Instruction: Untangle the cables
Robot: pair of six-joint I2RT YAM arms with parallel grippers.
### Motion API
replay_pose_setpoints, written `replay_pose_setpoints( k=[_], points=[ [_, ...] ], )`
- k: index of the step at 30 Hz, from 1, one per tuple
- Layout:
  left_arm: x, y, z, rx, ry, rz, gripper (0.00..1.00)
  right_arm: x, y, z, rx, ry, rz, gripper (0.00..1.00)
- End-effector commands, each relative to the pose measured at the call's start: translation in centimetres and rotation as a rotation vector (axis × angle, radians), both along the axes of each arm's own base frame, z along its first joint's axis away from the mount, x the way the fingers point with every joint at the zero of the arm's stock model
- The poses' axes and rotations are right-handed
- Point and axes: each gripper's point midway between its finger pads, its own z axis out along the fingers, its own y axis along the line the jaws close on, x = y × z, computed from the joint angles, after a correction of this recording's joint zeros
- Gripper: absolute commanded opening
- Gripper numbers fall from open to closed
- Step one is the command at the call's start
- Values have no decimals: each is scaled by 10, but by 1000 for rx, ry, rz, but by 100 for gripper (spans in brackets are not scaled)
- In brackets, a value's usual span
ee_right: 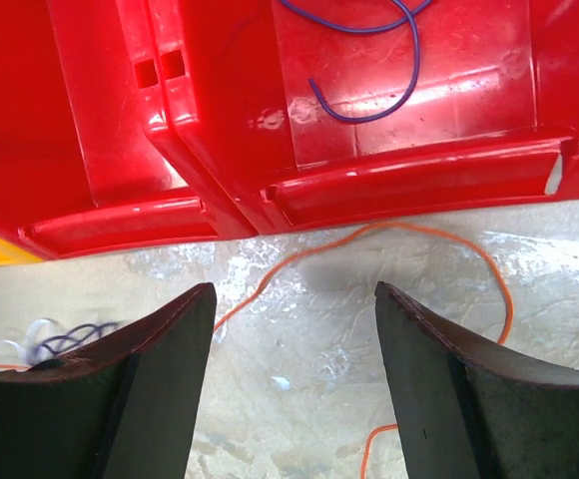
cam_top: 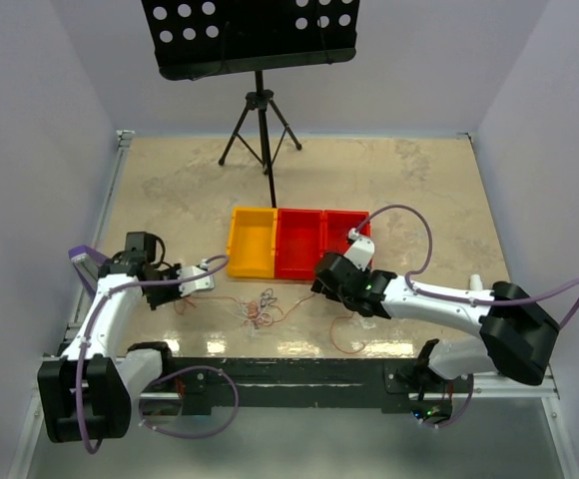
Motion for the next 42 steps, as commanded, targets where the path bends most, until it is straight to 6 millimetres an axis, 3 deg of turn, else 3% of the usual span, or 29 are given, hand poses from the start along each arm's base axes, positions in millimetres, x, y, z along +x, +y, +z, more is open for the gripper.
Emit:
replay_pose_setpoints(
  k=[1,5,9,13,19,23,32,38,42],
  points=[
    [23,45,10,150,-87,58,0,15,23,12,42,-40,16,70],
    [31,51,29,121,-109,91,0,18,28,2,26,-37,22,70],
    [34,34,48,24,-126,65,0,19,30,-5,23,-29,23,70],
    [51,29,62,-23,-199,104,0,15,25,3,13,-39,11,70],
    [59,27,53,-62,-186,153,0,11,0,18,-23,-57,-83,72],
    [55,23,46,-78,-162,146,0,11,-10,7,-80,-43,-120,75],
    [48,21,42,-79,-152,126,0,20,0,-21,-114,-50,-103,77],
    [45,18,41,-94,-137,120,0,20,3,-28,-101,-60,-72,65],
    [45,14,44,-114,-137,114,0,11,6,-28,-78,-56,-45,49]
  ],
)
